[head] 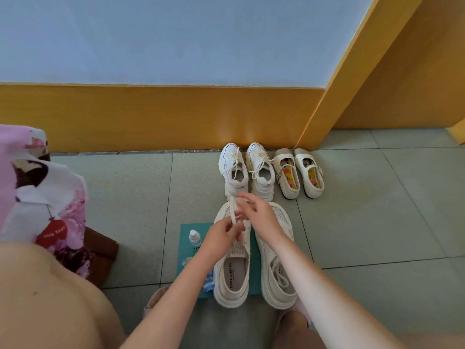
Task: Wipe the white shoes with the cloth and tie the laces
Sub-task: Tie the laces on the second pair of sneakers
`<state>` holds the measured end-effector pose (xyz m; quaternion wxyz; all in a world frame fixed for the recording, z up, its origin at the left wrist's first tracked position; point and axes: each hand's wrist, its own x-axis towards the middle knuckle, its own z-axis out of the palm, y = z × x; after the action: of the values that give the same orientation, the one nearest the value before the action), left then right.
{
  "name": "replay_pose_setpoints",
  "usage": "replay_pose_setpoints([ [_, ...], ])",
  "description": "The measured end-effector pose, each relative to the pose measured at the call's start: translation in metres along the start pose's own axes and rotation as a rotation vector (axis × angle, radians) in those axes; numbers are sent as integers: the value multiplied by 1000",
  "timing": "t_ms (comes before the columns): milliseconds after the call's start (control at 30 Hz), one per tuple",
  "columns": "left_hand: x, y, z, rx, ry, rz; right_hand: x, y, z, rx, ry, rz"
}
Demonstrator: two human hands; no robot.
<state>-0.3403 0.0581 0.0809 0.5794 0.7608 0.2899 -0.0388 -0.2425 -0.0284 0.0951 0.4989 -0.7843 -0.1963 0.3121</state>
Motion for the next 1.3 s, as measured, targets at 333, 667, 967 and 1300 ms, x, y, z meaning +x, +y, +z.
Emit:
replay_pose_setpoints([
  [333,1,-5,-15,-385,-54,-231,-15,11,-27,-259,-165,59],
  [667,3,-4,-14,88,52,-51,-14,16,-24,-144,-208,153],
  [967,-4,-6,-11,-116,148,-31,-14,23,-14,-1,-308,158],
  [1300,-9,-6,-12,-343,121,-19,-7,25,-12,-45,-325,179],
])
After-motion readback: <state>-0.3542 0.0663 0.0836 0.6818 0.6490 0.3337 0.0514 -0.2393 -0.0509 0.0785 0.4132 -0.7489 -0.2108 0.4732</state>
